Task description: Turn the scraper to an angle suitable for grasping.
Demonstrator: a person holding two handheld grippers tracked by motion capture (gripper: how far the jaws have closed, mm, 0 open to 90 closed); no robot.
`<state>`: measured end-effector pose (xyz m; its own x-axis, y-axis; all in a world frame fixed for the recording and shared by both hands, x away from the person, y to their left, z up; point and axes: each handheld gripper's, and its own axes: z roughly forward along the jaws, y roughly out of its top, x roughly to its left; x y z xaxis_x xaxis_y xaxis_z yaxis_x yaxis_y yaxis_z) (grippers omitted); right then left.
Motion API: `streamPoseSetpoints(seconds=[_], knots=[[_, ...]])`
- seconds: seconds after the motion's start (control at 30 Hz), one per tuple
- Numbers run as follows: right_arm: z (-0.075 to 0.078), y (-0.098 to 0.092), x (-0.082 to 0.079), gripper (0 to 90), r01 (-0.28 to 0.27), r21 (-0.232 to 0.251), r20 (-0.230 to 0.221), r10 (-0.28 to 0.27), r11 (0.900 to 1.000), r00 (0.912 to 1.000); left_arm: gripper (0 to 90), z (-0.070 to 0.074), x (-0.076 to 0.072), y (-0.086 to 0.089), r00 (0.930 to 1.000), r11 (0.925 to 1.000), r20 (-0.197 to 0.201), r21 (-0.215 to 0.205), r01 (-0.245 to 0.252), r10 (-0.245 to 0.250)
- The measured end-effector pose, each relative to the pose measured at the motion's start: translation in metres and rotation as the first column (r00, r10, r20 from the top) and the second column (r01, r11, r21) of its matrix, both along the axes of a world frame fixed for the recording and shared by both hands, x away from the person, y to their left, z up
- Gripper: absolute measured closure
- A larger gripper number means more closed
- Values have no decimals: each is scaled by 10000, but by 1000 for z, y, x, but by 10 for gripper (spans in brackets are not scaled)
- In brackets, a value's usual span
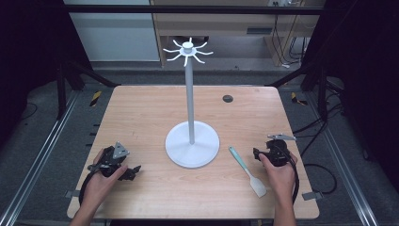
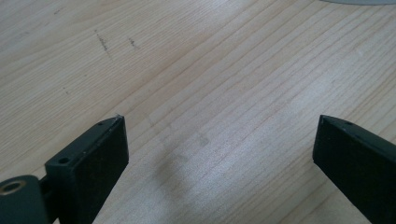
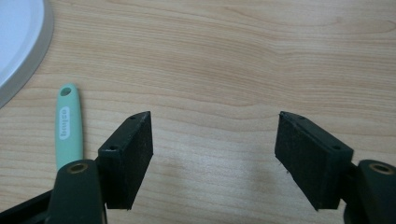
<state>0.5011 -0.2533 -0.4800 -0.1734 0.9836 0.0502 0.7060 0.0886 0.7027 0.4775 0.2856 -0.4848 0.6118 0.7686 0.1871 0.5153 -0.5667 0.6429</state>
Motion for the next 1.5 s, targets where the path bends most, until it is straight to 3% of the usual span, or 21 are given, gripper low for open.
streamPoseSetpoints(seconds=[0.17, 0.27, 0.53, 0.73, 0.83, 0.97, 1.2, 1.5], knots=[[3, 10, 3, 362, -113, -257, -130, 109, 9996, 9999, 33, 0, 0, 1, 10000, 10000, 12, 7, -59, 59], [9, 22, 6, 494, -400, -612, -295, 382, 9973, 9988, 33, 1, 0, 3, 10000, 10000, 30, 0, -84, 84], [20, 38, 12, 666, -982, -773, -774, 923, 9922, 9927, 33, 0, -1, 1, 10000, 10000, 5, 45, -49, 49], [25, 50, 20, 787, -1717, -1020, -1466, 1559, 9799, 9768, 36, 0, -1, 2, 10000, 10000, 5, 46, -62, 62], [24, 53, 22, 827, -1858, -1041, -1543, 1687, 9771, 9735, 36, 0, 0, 2, 10000, 10000, 1, 50, -59, 59], [20, 62, 26, 900, -2273, -1146, -1830, 2043, 9671, 9616, 36, 0, -1, 2, 10000, 10000, -3, 52, -52, 52], [12, 74, 31, 900, -2625, -1104, -2256, 2331, 9586, 9459, 36, 0, 0, 2, 10000, 10000, -16, 48, -40, 40], [5, 80, 35, 900, -2687, -940, -2525, 2381, 9586, 9379, 36, 0, 0, 2, 10000, 10000, -22, 46, -32, 32]])
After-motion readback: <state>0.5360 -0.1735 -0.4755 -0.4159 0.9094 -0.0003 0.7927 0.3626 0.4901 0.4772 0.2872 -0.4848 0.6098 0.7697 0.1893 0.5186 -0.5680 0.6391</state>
